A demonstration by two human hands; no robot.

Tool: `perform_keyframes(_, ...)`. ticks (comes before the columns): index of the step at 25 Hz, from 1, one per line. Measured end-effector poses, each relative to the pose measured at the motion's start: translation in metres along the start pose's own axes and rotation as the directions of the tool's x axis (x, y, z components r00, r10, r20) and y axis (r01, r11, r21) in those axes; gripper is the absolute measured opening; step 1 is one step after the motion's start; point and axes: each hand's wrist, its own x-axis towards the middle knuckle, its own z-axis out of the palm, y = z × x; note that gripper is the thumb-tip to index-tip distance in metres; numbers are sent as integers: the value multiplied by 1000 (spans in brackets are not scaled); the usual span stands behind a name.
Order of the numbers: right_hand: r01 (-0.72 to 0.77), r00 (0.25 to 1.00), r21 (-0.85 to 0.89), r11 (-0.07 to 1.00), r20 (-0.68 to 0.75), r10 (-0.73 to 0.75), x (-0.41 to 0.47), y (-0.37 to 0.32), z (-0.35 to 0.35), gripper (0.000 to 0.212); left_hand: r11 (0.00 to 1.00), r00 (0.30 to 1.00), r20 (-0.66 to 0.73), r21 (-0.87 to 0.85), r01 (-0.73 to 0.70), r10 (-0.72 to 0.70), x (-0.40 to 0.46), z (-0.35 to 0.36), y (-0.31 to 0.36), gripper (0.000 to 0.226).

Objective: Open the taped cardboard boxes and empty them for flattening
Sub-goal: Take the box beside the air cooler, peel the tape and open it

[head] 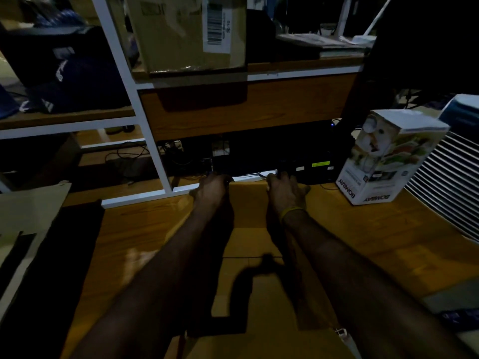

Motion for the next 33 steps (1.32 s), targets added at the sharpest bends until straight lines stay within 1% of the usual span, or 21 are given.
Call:
perform_keyframes(1, 12, 1000, 29, 1000, -4, -12, 0, 3, 2, 48, 996, 998, -31, 69, -59, 62, -4, -4, 0, 39)
perform_keyframes(2, 9, 1000, 76, 997, -3, -9, -3, 3, -6, 49, 988, 991, -49, 103, -119, 125, -7, -7, -2, 41)
perform_keyframes(3, 10, 1000, 114, 993, -13, -9, -6, 4, -11, 52, 976, 987, -32, 159, -148, 155, -10, -8, -6, 44)
perform_keyframes(5, 32, 999, 123, 992, 10, -33, -16, 11, -15, 59, 980, 995, 30, 175, -98, 94, -16, -9, -6, 49)
perform_keyframes(6, 37, 999, 89, 995, 37, -40, -26, 15, -18, 64, 968, 994, 59, 228, -101, 90, -23, -11, -3, 52)
perform_keyframes(8, 40, 996, 42, 998, 72, -43, -47, 22, -20, 69, 939, 991, 61, 318, -132, 119, -36, -9, -4, 58)
perform_keyframes(10, 14, 994, 44, 999, 112, -19, -68, 29, -21, 70, 933, 993, 77, 342, -110, 88, -51, -9, -9, 61)
perform_keyframes(13, -64, 983, 91, 994, 176, 48, -105, 39, -27, 74, 955, 991, 131, 298, -14, -27, -82, -9, -12, 69)
perform_keyframes(15, -91, 974, 127, 988, 217, 62, -134, 41, -31, 75, 964, 982, 164, 261, 44, -89, -112, -13, -9, 74)
perform_keyframes(16, -89, 974, 139, 986, 218, 57, -151, 41, -31, 75, 971, 978, 180, 229, 63, -106, -128, -15, -9, 75)
perform_keyframes(18, -71, 983, 166, 984, 179, 41, -188, 41, -31, 76, 983, 966, 228, 167, 81, -119, -165, -22, -9, 77)
perform_keyframes(20, -48, 988, 210, 977, 151, 16, -220, 41, -35, 79, 992, 957, 270, 97, 77, -101, -197, -26, -10, 80)
perform_keyframes(22, -43, 974, 278, 960, 224, -21, -248, 41, -46, 85, 997, 942, 324, 11, 82, -81, -228, -36, -11, 84)
perform_keyframes(25, -28, 906, 289, 957, 412, -98, -281, 49, -74, 99, 978, 895, 445, -177, 113, -23, -264, -61, -7, 90)
perform_keyframes(27, 2, 866, 282, 959, 480, -143, -296, 57, -83, 101, 973, 863, 505, -207, 103, 16, -281, -72, -3, 86)
perform_keyframes(28, 19, 864, 277, 961, 480, -155, -304, 61, -82, 101, 979, 856, 517, -181, 97, 11, -289, -75, -1, 84)
perform_keyframes(30, 24, 895, 274, 962, 423, -142, -314, 63, -71, 99, 997, 868, 496, -54, 54, -21, -298, -68, -1, 82)
perform_keyframes(32, 20, 954, 250, 968, 286, -94, -321, 61, -54, 93, 995, 902, 429, 98, 6, -48, -306, -49, 1, 77)
perform_keyframes(33, 24, 975, 234, 972, 210, -75, -325, 59, -45, 89, 988, 924, 378, 154, 8, -66, -310, -39, 1, 72)
